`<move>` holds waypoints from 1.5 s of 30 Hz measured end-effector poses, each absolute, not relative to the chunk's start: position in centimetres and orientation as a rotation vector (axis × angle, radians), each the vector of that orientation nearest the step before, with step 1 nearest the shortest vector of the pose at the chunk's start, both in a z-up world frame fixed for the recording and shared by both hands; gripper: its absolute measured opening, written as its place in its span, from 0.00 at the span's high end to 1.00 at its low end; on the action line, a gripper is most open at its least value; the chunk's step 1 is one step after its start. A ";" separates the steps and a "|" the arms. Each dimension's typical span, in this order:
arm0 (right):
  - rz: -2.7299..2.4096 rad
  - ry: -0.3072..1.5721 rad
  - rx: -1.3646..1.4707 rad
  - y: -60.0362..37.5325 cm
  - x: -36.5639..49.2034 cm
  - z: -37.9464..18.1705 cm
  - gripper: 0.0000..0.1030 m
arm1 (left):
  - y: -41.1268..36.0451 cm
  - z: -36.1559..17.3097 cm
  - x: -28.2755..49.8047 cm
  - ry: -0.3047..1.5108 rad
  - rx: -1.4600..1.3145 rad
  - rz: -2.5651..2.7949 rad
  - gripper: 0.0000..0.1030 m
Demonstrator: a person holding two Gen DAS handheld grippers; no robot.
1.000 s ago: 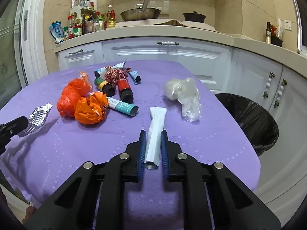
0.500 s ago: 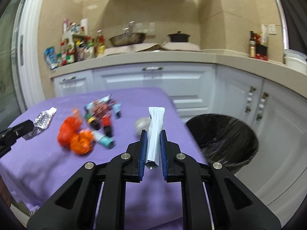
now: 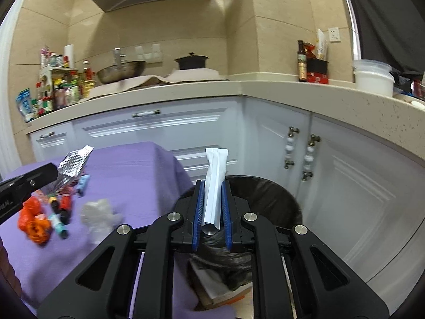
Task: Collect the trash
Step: 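Carry foil and white tube over the black bin and open both tools, then move both open tools back over the table toward the orange bags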
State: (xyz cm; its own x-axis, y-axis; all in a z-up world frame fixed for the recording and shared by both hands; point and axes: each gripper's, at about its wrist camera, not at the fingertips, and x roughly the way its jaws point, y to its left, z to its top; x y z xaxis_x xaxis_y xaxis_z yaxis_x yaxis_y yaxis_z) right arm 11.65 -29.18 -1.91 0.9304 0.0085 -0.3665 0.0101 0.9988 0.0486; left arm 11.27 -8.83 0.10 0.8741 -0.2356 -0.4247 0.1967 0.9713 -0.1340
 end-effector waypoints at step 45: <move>-0.038 0.471 0.144 -33.0 17.4 -5.8 0.56 | -14.1 -2.8 19.0 0.615 -0.065 -0.173 0.51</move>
State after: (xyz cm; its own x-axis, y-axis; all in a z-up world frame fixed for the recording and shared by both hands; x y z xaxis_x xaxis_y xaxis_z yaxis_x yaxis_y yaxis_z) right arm 17.39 -32.97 -5.82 0.8905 -0.0035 -0.4549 0.0698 0.9892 0.1290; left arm 19.03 -14.07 -2.82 0.8029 -0.1806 -0.5681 0.1422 0.9835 -0.1116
